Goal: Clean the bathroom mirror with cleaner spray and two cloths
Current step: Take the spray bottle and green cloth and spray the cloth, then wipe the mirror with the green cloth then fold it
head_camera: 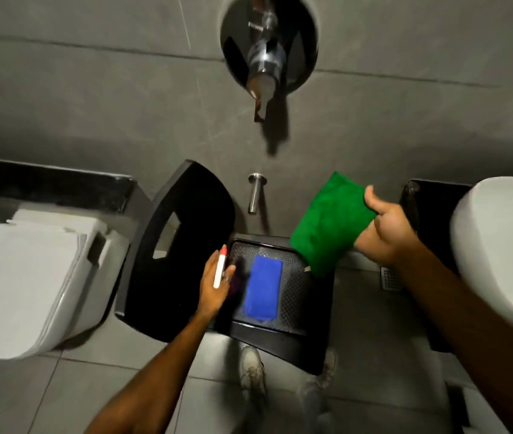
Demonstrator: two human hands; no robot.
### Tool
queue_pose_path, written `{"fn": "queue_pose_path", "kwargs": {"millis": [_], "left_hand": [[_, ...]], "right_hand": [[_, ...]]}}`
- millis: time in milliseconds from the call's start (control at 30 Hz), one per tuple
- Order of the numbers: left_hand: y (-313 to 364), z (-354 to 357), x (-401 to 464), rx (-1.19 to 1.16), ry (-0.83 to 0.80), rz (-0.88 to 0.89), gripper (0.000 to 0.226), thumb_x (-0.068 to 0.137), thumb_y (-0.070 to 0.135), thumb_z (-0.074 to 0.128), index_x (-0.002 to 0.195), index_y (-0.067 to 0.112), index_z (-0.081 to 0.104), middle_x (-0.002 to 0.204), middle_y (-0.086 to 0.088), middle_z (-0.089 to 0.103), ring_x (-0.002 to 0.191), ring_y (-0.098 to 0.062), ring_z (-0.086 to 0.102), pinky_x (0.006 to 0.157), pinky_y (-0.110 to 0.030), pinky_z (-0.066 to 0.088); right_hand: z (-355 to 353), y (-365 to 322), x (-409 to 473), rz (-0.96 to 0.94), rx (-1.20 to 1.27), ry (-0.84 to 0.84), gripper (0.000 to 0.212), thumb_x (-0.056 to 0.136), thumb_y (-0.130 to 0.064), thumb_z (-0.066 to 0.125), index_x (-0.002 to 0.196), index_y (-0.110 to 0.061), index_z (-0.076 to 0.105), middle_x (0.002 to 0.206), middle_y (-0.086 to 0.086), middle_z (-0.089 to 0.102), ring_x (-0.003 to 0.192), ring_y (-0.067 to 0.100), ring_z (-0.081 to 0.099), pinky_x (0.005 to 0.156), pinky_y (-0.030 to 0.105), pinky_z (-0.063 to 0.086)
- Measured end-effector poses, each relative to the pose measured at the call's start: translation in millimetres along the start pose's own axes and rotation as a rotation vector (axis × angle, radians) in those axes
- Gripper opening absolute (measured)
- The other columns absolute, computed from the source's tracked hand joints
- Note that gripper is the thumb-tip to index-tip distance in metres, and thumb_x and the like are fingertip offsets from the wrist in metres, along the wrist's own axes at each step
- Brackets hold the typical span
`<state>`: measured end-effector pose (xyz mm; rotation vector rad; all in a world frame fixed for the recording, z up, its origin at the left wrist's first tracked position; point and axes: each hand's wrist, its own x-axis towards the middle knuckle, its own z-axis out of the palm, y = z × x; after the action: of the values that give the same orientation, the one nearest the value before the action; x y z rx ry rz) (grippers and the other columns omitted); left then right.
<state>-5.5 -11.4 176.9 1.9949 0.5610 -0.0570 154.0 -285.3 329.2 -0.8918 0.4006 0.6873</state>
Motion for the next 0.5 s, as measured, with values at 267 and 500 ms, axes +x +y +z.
{"fn": "queue_pose_path", "kwargs": {"millis": [267, 500], "left_hand": [[-63.0, 38.1, 29.8, -0.095, -0.016, -0.077, 0.058, 0.096, -0.002, 0.062, 0.149, -0.007, 0.040, 0.157, -0.028, 0.040, 0.148, -0.039, 0.040, 0.126, -0.050, 0.028], [-79.0, 39.6, 33.9, -0.170, -0.082, -0.193, 0.108, 0.078, 0.022, 0.087, 0.163, 0.018, 0.021, 0.168, -0.010, 0.030, 0.152, -0.024, 0.034, 0.127, -0.044, 0.029]], "right_hand": [[-48.5, 69.9, 44.6, 0.082, 0.036, 0.067, 0.052, 0.101, -0.047, 0.039, 0.136, -0.013, 0.056, 0.134, 0.010, 0.065, 0.124, 0.027, 0.061, 0.101, 0.052, 0.051], [-52.8, 91.1, 41.7, 0.097, 0.051, 0.111, 0.049, 0.099, -0.045, 0.042, 0.105, -0.013, 0.079, 0.119, 0.012, 0.074, 0.106, 0.029, 0.072, 0.082, 0.050, 0.061]]}}
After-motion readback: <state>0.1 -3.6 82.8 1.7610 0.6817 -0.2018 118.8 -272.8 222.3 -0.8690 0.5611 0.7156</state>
